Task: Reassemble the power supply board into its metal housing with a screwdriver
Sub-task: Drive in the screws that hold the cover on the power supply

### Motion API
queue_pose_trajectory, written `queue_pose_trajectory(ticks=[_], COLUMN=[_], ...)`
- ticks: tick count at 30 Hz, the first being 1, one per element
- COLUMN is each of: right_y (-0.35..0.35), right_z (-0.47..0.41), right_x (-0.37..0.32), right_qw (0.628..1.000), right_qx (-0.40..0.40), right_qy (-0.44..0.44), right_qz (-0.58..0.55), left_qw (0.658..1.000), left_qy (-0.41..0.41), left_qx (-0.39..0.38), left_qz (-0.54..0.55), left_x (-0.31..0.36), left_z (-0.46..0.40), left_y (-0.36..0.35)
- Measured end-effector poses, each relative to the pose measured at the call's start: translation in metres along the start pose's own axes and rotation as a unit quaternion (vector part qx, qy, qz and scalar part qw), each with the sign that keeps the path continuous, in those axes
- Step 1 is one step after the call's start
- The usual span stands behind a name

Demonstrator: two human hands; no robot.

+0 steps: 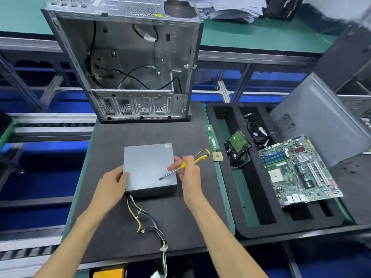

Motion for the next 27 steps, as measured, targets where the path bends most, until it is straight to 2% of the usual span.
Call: queue_pose_trajectory(ticks=[7, 11, 13, 16, 19, 23, 27], right_y=[0.013, 0.047, 0.075, 0.126, 0.181, 0.249, 0.299], right_z=[0.001, 0.001, 0.002, 0.007, 0.012, 0.016, 0.01], right_x=[-0.011, -0.032, -0.043, -0.06, -0.076, -0.085, -0.083], right_qw=[1.0, 0.998, 0.996, 0.983, 0.965, 0.95, 0.948], right_qx=[0.019, 0.038, 0.056, 0.108, 0.182, 0.218, 0.228], right_qy=[0.011, 0.031, 0.036, 0.06, 0.096, 0.129, 0.132], right_qz=[0.009, -0.026, -0.065, -0.134, -0.162, -0.184, -0.18], left_qw=[0.999, 0.989, 0.983, 0.974, 0.963, 0.964, 0.971], left_qy=[-0.006, -0.102, -0.155, -0.217, -0.26, -0.238, -0.207], left_qx=[-0.013, 0.092, 0.098, 0.046, -0.029, -0.107, -0.119], left_qz=[-0.031, -0.052, -0.012, 0.05, 0.068, 0.056, 0.027], left_x=[0.009, 0.046, 0.074, 0.117, 0.151, 0.175, 0.182], left_z=[-0.008, -0.01, -0.004, 0.01, 0.019, 0.021, 0.02], left_y=[0.001, -0.005, -0.02, -0.056, -0.101, -0.171, -0.227])
Point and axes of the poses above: each hand's wrist, its own z-axis away from the middle knuckle, its own y-axis out of the back of the hand, x = y × z, the point moved 1 cm from there along -z, towards the middle knuckle, and after that the axes turned 4 degrees about -z, right-handed, at the moved point
